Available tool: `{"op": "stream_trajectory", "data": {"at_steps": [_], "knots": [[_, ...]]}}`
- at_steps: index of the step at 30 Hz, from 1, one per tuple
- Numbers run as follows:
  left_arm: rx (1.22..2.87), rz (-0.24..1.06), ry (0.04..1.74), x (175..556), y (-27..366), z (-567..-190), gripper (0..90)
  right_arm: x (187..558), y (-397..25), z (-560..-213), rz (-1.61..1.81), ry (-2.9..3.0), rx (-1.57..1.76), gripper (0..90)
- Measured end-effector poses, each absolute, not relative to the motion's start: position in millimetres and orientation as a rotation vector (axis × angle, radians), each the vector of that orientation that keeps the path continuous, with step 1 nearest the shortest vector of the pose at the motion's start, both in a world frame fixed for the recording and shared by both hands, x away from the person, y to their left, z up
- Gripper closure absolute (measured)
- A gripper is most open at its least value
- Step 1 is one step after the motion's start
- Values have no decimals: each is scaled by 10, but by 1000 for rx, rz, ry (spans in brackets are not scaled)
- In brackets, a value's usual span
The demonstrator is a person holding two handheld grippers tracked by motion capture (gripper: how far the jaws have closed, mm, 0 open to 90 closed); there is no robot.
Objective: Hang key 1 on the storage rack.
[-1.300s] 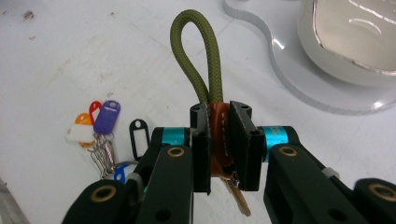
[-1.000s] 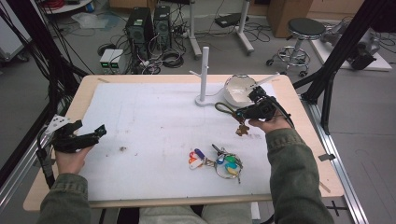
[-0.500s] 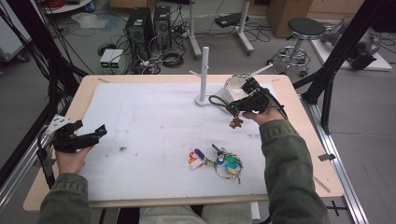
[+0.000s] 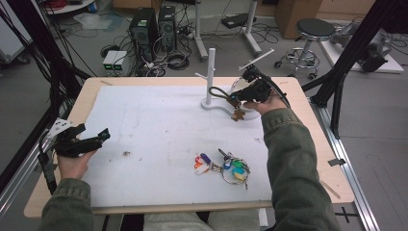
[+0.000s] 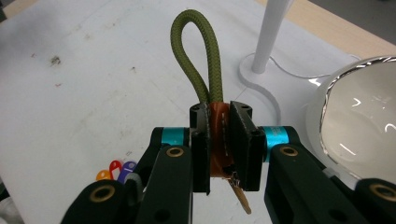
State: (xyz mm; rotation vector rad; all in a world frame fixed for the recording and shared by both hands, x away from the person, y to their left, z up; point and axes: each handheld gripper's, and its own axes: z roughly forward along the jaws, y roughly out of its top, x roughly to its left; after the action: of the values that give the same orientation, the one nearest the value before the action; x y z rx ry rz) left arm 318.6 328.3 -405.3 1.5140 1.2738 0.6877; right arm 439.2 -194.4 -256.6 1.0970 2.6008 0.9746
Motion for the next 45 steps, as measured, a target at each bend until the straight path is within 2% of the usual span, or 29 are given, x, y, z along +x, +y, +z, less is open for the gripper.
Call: {"op": "stream_trajectory", "data": {"at_steps": [17, 28, 45], "knots": [[1522, 686, 1273, 3203, 3278, -4065, 17, 4708, -1850, -2260, 959, 2549, 1115, 788], [1519, 678, 1272, 3212, 3278, -4070, 17, 4845, -1829, -2183, 933, 2540, 1142, 788], [1508, 676, 1275, 3227, 3286, -4076, 17, 5080, -1799, -2398, 905, 2518, 1273, 788]]}}
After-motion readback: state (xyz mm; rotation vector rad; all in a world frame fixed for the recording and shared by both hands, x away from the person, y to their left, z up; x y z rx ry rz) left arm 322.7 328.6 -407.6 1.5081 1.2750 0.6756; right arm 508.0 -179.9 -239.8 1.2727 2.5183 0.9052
